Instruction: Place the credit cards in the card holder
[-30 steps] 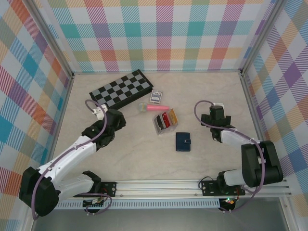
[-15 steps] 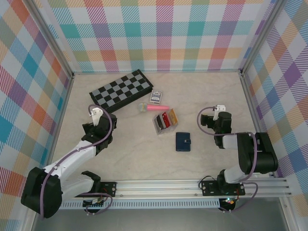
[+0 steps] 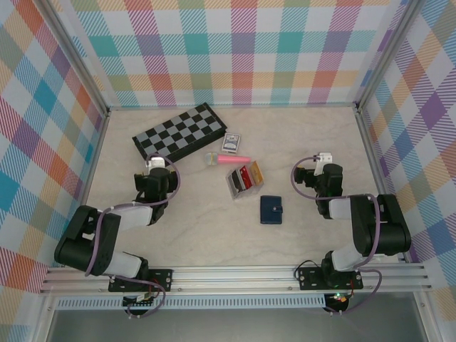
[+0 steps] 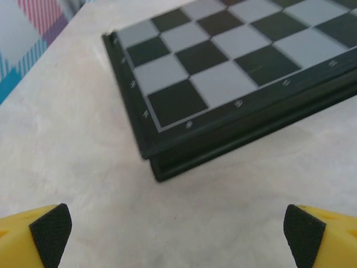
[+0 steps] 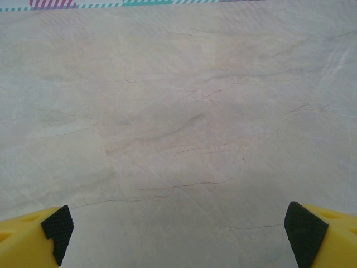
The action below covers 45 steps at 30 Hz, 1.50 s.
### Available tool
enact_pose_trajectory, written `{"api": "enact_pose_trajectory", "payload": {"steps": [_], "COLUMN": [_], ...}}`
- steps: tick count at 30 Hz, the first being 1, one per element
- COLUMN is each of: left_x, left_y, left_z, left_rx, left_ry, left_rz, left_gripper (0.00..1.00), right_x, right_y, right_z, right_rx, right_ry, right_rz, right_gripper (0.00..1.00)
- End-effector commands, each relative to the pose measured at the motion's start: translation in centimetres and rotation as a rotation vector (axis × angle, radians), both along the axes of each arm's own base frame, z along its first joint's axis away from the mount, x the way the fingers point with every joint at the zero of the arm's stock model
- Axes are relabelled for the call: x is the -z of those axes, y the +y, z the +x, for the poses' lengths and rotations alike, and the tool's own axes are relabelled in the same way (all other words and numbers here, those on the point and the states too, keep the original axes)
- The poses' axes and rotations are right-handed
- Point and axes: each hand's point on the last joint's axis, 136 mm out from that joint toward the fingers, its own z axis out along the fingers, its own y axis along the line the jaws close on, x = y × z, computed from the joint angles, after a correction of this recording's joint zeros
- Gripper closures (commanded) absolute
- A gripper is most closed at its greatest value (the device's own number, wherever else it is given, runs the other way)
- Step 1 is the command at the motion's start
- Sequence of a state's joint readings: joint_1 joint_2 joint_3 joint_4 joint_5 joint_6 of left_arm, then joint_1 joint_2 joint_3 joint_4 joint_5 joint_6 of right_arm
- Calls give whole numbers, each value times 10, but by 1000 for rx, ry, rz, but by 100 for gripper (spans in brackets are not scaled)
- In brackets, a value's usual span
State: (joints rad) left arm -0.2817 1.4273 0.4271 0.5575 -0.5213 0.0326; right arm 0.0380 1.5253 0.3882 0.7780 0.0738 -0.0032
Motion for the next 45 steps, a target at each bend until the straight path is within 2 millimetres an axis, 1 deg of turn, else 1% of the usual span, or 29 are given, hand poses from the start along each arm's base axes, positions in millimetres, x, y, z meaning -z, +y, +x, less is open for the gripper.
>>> {"api": "enact_pose_trajectory", "payload": {"steps": [1, 2, 4, 7, 9, 10, 11, 12, 13, 14, 15, 16, 21, 45], "left_x": [-17, -13, -11, -9, -2, 0, 6, 6, 6, 9, 6, 8, 6, 7], "left_y": [-5, -7, -3, 7, 12, 14, 16, 15, 18, 21, 22, 22, 22, 22], "left_z": [21, 24, 24, 21, 18, 21, 22, 26, 27, 26, 27, 26, 26, 26], "left_rx": [73, 91, 87, 68, 74, 67, 54, 61, 60, 42, 42, 41, 40, 42], "left_ry": [-102, -111, -90, -132, -149, -173, -125, -97, -117, -94, -113, -101, -109, -105], "left_rz": [4, -5, -33, -92, -134, -129, -137, -154, -163, -174, -176, -175, -168, -169], "left_gripper": [0, 0, 0, 0, 0, 0, 0, 0, 0, 0, 0, 0, 0, 0], "right_x": [-16, -16, -16, -16, -16, -16, -16, -16, -16, -16, -16, -16, -16, -16], "right_y": [1, 2, 2, 1, 2, 2, 2, 2, 1, 2, 2, 2, 1, 2], "right_z": [10, 9, 10, 10, 10, 10, 10, 10, 10, 10, 10, 10, 10, 10], "right_rx": [-9, -12, -13, -13, -14, -14, -15, -14, -14, -15, -15, -15, -15, -19], "right_ry": [-58, -56, -56, -55, -55, -54, -55, -53, -54, -54, -54, -53, -54, -53], "right_rz": [20, 22, 22, 26, 27, 26, 27, 28, 27, 27, 27, 27, 28, 33], "right_gripper": [0, 0, 0, 0, 0, 0, 0, 0, 0, 0, 0, 0, 0, 0]}}
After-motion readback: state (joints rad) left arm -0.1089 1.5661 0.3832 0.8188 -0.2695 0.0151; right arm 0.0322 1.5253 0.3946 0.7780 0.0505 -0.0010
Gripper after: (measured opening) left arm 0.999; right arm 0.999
